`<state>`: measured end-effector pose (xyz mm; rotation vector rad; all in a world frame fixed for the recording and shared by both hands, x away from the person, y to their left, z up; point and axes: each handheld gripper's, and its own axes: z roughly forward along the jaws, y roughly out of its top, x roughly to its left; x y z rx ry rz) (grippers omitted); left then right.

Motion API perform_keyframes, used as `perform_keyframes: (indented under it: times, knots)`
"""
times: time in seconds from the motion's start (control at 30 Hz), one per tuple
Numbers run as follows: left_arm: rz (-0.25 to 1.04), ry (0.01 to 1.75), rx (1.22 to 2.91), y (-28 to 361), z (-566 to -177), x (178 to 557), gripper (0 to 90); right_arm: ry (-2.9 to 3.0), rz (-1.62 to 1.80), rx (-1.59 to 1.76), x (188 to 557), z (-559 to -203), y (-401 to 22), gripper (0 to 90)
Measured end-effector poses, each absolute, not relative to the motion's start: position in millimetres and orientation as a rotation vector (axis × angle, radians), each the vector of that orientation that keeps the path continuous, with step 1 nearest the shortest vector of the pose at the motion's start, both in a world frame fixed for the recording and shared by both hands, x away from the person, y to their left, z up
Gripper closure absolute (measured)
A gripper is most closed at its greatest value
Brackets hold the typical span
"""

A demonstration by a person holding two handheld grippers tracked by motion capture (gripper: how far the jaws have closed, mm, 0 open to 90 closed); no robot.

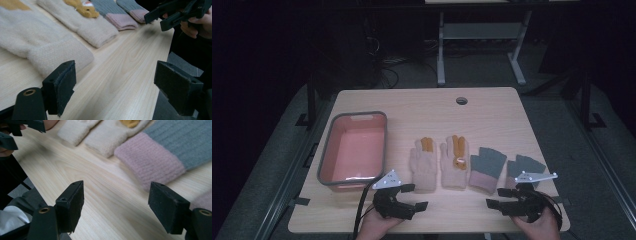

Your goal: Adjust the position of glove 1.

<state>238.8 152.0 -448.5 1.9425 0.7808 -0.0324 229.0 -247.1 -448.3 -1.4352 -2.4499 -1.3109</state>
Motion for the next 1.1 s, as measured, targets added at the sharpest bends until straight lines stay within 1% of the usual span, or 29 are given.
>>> perform_keyframes:
  times: [0.23,0.43,1.1]
  knots:
    - [-0.035,0.785,1.935,153.0,-449.0,239.0,17.7,-2.458,-1.304,-1.424,234.2,-446.8,-243.4,27.2]
    - [-0.031,0.782,1.933,153.1,-448.1,237.7,17.7,-2.511,-1.264,-1.382,242.1,-441.7,-232.0,27.2]
    - [-0.023,0.769,1.973,147.3,-453.2,236.7,17.7,-2.611,-1.174,-1.272,280.4,-416.4,-199.0,27.2]
